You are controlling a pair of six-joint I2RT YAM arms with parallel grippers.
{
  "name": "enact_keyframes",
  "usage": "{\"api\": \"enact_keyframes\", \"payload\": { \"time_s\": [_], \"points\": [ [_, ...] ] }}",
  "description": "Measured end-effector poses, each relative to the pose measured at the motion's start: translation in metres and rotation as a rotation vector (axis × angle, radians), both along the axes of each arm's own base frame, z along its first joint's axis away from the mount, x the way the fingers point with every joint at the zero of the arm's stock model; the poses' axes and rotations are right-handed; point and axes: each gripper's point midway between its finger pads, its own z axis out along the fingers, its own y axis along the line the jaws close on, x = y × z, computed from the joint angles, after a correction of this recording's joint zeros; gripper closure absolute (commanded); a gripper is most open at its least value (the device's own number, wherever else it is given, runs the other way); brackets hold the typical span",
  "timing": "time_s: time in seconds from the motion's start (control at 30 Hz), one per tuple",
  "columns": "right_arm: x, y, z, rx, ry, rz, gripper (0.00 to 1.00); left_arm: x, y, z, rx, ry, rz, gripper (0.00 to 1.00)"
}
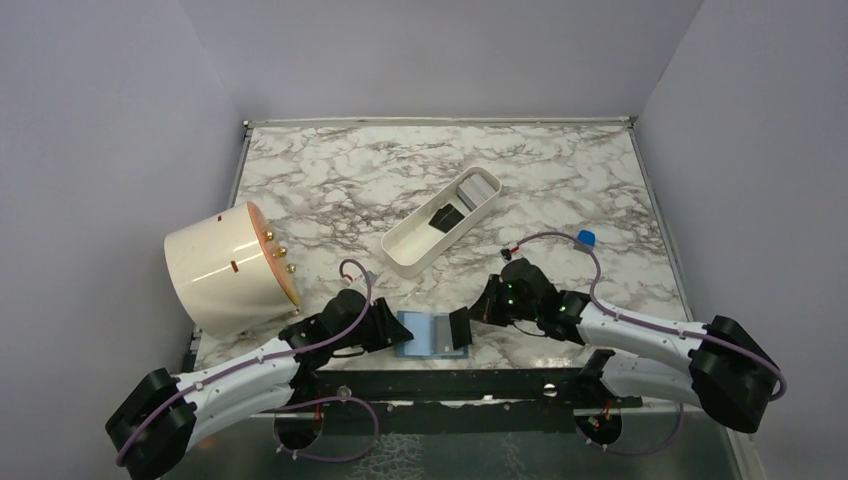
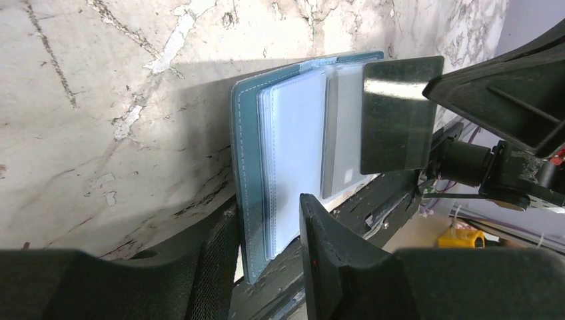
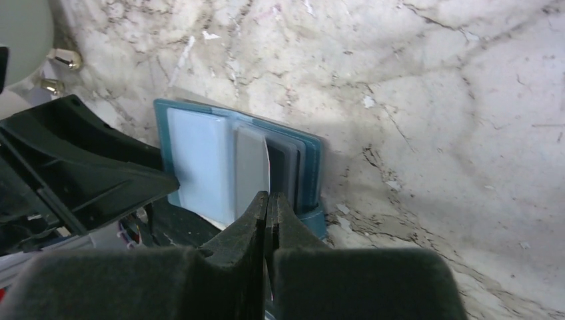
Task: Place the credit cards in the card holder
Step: Insert the credit card into the card holder.
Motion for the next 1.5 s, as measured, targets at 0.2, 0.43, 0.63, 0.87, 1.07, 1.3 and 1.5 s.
{"api": "enact_keyframes", "payload": {
  "time_s": [0.2,0.43,0.63,0.87,1.07,1.3,1.5],
  "points": [
    [-0.001,-0.006,-0.013,-0.029,0.022,-0.024,0.99,-0.002,0.003,-0.003,0.017,0.004,-0.002,0.83],
    [-0.001,-0.006,-0.013,-0.025,0.029,-0.035,0.99,-0.002,0.003,-0.001,0.014,-0.003,-0.004,1.00],
    [0.001,0.004,-0.003,0.034,0.015,-0.030,0.99,-0.002,0.003,-0.002,0.015,-0.003,-0.004,1.00],
    [-0.005,0.021,0.004,0.083,-0.006,0.020,0.99,-0.002,0.004,-0.002,0.017,-0.001,-0.004,1.00],
    [-0.009,0.030,-0.012,0.062,0.017,0.043,0.99,-0.002,0.003,-0.003,0.017,0.000,-0.004,1.00],
    [-0.007,0.037,-0.018,0.071,0.014,0.053,0.99,-0.002,0.003,-0.002,0.017,0.000,-0.003,1.00],
    [-0.003,0.043,-0.018,0.090,0.000,0.056,0.99,-0.002,0.004,-0.003,0.019,-0.001,-0.002,1.00]
  ]
}}
